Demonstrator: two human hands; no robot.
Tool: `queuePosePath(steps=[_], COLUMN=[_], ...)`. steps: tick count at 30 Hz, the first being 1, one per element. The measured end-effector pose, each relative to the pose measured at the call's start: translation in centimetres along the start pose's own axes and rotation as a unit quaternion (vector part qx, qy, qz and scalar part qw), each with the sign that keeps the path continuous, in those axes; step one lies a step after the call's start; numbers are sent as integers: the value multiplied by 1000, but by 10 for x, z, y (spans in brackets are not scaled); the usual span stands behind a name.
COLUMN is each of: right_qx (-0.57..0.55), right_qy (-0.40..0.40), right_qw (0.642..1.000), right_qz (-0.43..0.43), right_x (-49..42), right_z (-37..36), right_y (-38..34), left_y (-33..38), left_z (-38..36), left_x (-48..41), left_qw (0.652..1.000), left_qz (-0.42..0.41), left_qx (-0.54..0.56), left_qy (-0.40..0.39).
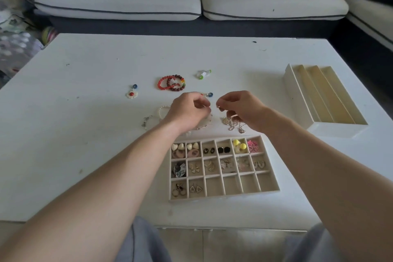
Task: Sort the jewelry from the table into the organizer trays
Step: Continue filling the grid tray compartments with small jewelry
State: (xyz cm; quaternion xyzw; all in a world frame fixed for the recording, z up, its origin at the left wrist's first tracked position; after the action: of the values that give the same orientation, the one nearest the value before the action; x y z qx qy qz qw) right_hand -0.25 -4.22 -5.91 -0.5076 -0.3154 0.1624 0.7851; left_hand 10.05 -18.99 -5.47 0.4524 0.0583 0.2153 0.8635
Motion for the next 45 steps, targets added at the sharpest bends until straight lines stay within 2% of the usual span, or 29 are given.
queuePosePath(steps=[3,8,18,26,33,38,41,43,45], right_qx=[-82,-142,-146,-171,-103,-16,41,77,114], right_qy=[-39,-59,-71,-78,-61,-67,-72,-75,-85], right_qw=[996,988,987,982,993,997,996,993,989], right_qz=[-8,-12,1,0,19,33,40,38,31], right_x=[8,19,34,50,65,80,89,95,100], right_z=[-1,-1,-6,-8,-2,1,2,1,-3], right_y=[-6,-13,-19,-18,-20,-21,-19,-16,-12], left_y=[8,17,18,18,22,19,16,12,8], left_z=[-4,-2,7,0,-3,5,13,17,18], left_x=[4,10,19,31,51,60,65,68,74], left_qw=[993,981,982,979,948,977,992,992,988], left_qz=[8,18,23,34,105,103,74,54,39], left_qx=[117,195,186,183,263,151,34,-41,-69], left_qy=[-22,1,-14,-89,-148,-114,-100,-104,-133])
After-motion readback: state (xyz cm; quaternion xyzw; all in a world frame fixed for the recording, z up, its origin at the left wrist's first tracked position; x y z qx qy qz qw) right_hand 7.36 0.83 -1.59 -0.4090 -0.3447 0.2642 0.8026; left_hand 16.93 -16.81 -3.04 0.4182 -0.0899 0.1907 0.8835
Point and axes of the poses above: each hand's wrist, its own x-axis away from the middle knuckle, its own z-axis out of the back of the hand, y = z × x, the point moved 3 cm from there along -x, towards the middle knuckle, and after that the axes turned 1 degree about -z, right-handed, at the moved point
